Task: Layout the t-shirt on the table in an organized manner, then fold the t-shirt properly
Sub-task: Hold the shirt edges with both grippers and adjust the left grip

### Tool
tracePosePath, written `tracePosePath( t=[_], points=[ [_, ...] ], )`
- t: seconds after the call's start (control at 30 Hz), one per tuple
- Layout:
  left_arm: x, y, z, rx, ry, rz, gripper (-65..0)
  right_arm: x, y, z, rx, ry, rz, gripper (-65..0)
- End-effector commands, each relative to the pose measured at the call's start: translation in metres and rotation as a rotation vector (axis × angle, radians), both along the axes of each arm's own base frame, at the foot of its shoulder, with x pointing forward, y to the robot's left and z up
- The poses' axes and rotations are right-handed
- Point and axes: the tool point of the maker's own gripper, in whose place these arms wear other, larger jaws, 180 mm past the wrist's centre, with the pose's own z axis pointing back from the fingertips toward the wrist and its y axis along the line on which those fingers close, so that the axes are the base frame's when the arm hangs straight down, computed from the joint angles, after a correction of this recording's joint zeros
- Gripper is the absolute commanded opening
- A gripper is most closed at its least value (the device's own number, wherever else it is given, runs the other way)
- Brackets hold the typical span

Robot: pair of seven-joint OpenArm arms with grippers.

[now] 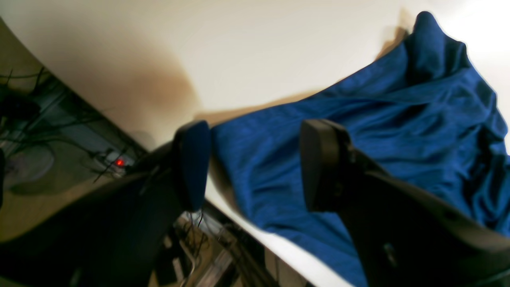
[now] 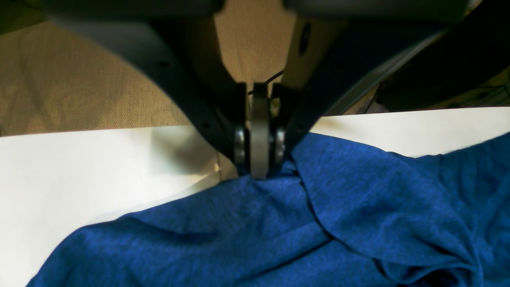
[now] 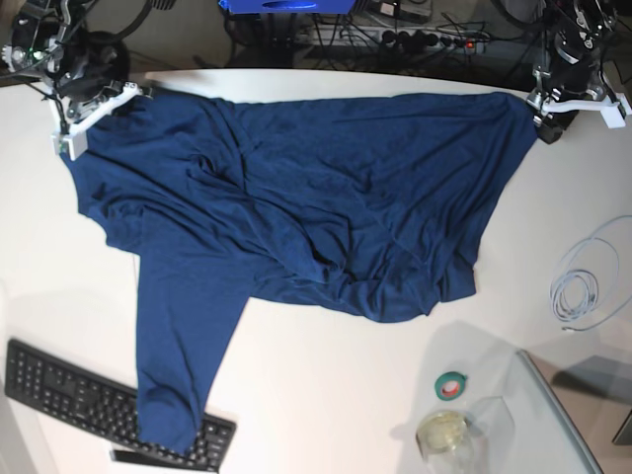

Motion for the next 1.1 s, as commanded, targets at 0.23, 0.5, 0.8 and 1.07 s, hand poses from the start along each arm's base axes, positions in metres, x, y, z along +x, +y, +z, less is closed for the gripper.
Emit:
tracePosePath(
  t=[0.23, 0.5, 0.8, 1.07],
  points=[
    [-0.008, 0.007, -0.009, -0.005, 0.020, 0.021, -30.3, 0.005, -0.002, 0.005, -0.005, -0.027, 0.000, -65.0],
    [-0.004, 0.007, -0.010, -0.011, 0.013, 0.025, -23.0, 0.005, -0.002, 0.005, -0.005, -0.027, 0.000, -65.0],
    [0.007, -0.009, -0.028, -0.052, 0.044, -0.034, -22.2, 0.005, -0.002, 0.005, -0.005, -0.029, 0.001, -65.0],
    [0.013, -0.014, -0.044, -0.093, 0.056, -0.017, -22.2, 0.005, -0.004, 0.005, -0.007, -0.029, -0.003, -65.0]
  ],
)
